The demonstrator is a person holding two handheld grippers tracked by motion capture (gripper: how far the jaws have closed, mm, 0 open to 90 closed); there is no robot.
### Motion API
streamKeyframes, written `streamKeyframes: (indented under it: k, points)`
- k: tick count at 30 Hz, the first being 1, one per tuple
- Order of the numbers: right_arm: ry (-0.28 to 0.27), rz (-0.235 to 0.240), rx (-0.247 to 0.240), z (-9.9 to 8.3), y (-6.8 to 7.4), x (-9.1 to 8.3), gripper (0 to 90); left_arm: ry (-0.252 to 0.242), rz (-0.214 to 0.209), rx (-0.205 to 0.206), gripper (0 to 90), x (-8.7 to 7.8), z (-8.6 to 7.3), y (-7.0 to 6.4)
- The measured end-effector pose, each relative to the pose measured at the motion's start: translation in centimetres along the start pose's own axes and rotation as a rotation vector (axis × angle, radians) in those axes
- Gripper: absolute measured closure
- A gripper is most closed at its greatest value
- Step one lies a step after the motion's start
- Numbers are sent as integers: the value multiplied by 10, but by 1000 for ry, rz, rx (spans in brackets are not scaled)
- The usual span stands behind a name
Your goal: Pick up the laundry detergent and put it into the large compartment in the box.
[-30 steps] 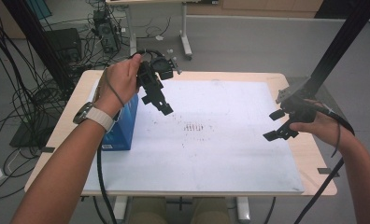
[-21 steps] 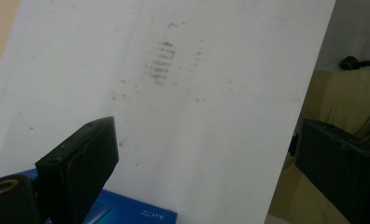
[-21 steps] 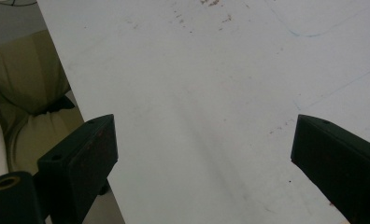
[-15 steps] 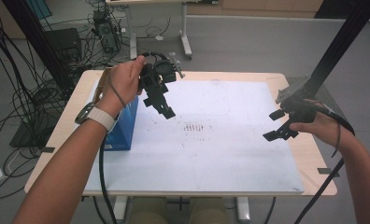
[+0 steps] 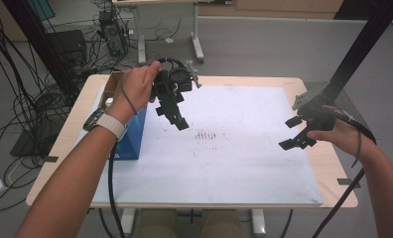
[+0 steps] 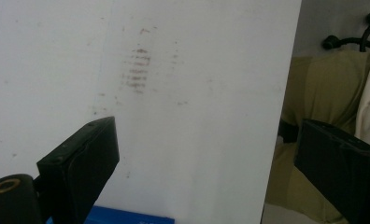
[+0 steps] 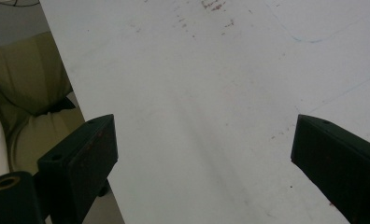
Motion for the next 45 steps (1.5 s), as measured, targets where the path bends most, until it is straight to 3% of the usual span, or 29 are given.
streamKeyframes:
  k: [21, 45]
  points:
    - [1, 8, -4, 1, -1, 6, 72, 53, 16, 96, 72, 12, 7, -3]
    - [4, 6, 0, 3, -3, 7, 72, 80, 28, 139, 72, 22, 10, -5]
Point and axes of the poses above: each handheld gripper's, and its own axes: x roughly forward along the jaws, z roughly out of its top, y roughly to its left, the point moved 4 cm from there along x, roughly forward along the jaws, and after that the axes turned 3 degrees about x, right-handed, at the moved point
